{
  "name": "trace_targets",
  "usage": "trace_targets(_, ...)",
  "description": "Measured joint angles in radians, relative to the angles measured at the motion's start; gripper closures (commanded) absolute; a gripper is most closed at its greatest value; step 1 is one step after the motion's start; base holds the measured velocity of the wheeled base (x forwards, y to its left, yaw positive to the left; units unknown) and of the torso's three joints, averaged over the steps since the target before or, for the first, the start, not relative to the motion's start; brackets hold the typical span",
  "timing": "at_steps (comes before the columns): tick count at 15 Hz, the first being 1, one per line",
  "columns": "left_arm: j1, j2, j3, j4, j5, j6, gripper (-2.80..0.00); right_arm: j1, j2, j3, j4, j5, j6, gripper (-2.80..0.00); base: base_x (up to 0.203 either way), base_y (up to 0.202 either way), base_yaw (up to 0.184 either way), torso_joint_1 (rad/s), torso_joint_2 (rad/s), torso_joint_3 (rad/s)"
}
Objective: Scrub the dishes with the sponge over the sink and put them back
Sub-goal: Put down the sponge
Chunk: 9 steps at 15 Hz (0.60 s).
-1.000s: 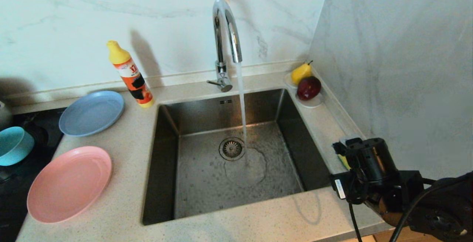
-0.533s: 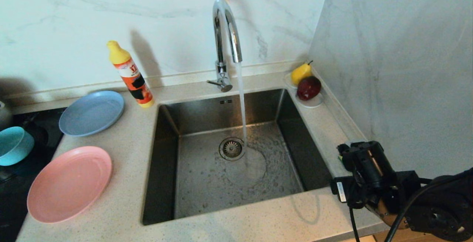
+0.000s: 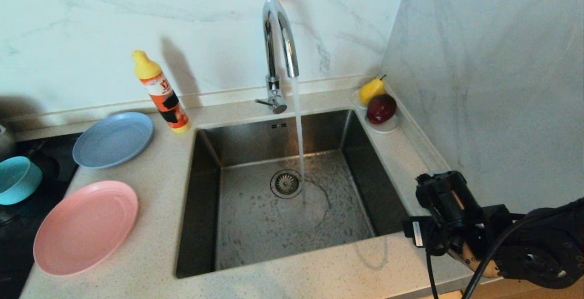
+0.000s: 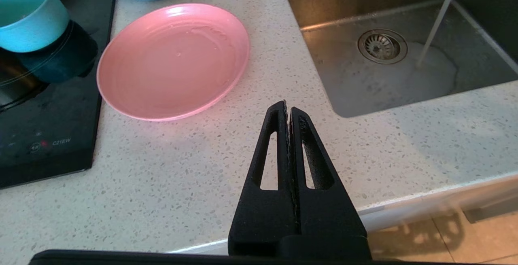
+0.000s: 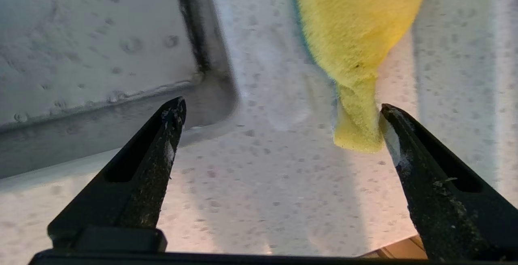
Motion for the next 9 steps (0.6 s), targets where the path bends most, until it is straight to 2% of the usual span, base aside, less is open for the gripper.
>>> trace_targets(9, 0.000, 0.000, 0.000, 0.000, 0.000, 0.000, 0.00, 0.014, 0.015, -0.018, -0.001, -0.012, 0.016, -2.80, 0.000, 0.000, 0.000, 0.000, 0.00, 0.000)
